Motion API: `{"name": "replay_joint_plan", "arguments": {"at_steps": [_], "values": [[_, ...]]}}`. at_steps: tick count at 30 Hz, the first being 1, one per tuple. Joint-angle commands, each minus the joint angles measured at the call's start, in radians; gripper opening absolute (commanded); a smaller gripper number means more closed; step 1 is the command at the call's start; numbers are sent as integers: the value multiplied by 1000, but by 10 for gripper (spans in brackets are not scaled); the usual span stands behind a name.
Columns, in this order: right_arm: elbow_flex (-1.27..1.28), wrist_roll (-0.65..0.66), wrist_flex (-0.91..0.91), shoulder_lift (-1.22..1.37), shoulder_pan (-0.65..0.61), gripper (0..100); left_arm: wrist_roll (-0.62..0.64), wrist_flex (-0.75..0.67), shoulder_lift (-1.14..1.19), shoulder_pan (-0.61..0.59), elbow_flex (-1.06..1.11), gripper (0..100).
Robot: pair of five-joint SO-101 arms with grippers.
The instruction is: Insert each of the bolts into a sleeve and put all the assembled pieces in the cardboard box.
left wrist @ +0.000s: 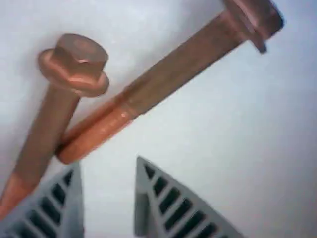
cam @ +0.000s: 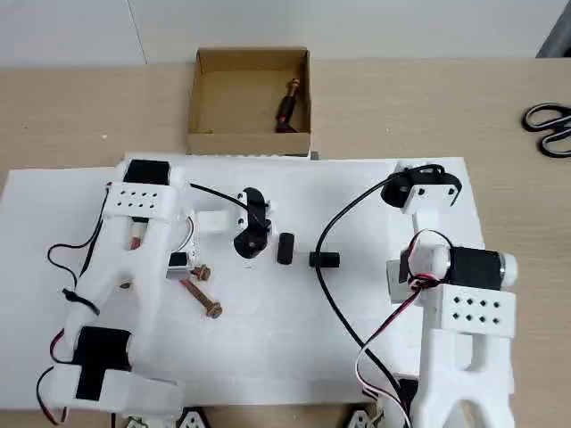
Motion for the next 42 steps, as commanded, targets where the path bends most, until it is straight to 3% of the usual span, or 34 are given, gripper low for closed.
{"name": "replay_joint_plan", "arguments": {"at_steps": [1,23,42], "values": [[-3,5,-12,-22,12,3,-130,-14,-3,-5,-2,72],[-3,-21,-15,-16,12,3,-135,-100,147,0,-42,73],[-3,-20,-16,-13,12,3,-135,-83,232,0,-117,70]]}}
